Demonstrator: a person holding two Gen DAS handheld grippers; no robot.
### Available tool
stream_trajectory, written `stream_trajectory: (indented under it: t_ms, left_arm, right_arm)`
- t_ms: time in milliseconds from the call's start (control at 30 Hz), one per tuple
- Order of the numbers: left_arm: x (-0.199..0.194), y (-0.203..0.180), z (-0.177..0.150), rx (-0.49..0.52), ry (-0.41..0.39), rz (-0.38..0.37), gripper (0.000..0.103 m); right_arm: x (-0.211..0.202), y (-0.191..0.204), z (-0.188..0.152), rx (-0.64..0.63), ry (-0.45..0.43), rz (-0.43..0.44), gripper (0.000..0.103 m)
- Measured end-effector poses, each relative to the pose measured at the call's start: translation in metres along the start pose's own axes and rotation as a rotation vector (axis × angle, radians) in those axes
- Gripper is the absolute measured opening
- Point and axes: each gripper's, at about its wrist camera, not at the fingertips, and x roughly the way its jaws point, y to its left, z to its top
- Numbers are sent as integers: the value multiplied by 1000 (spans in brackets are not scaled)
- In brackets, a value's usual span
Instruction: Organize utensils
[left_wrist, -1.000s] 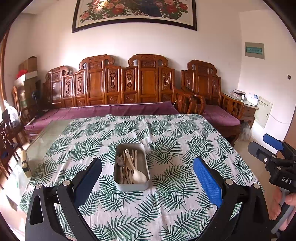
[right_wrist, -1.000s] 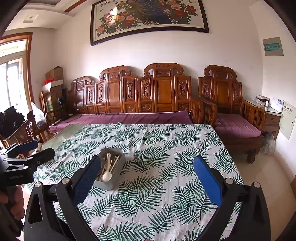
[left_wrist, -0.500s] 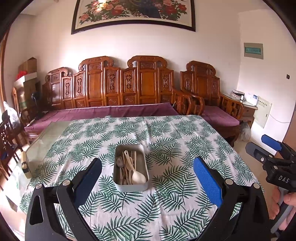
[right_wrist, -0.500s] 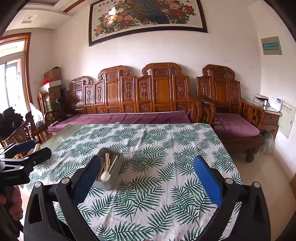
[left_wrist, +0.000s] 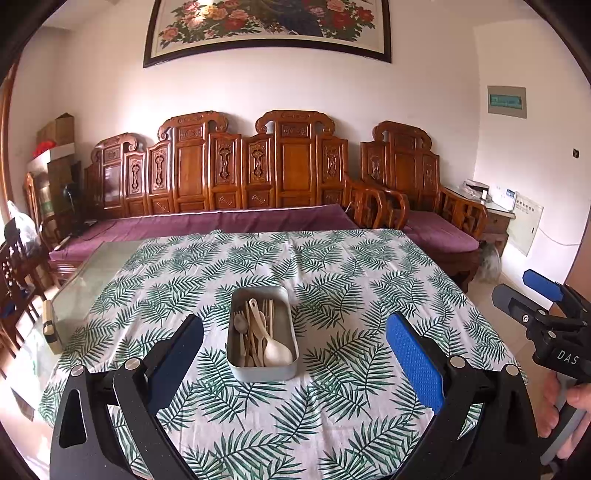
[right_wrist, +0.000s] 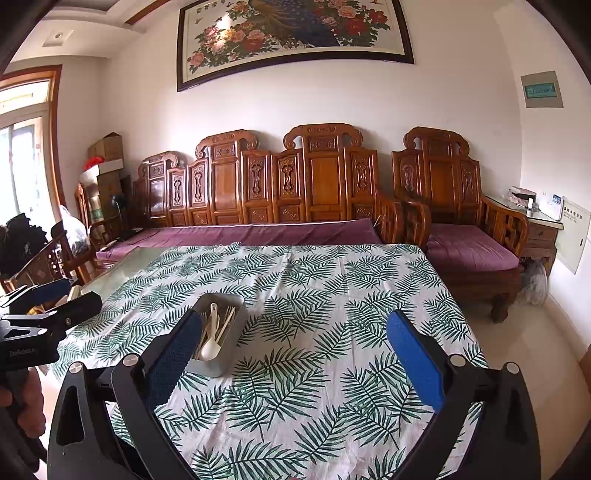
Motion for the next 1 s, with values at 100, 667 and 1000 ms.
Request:
stream_trajectory:
  t_ms: [100,667,1000]
  left_arm:
    - [0,0,0,1,-1,1,96]
    - [2,1,-1,4,-3,5,96]
    - [2,1,-1,5,-2,9,96]
  right_arm:
    - [1,0,-1,0,-2,0,101]
    - [-1,0,-2,0,-5,1,101]
    - [-2,0,-1,2,-7,4,101]
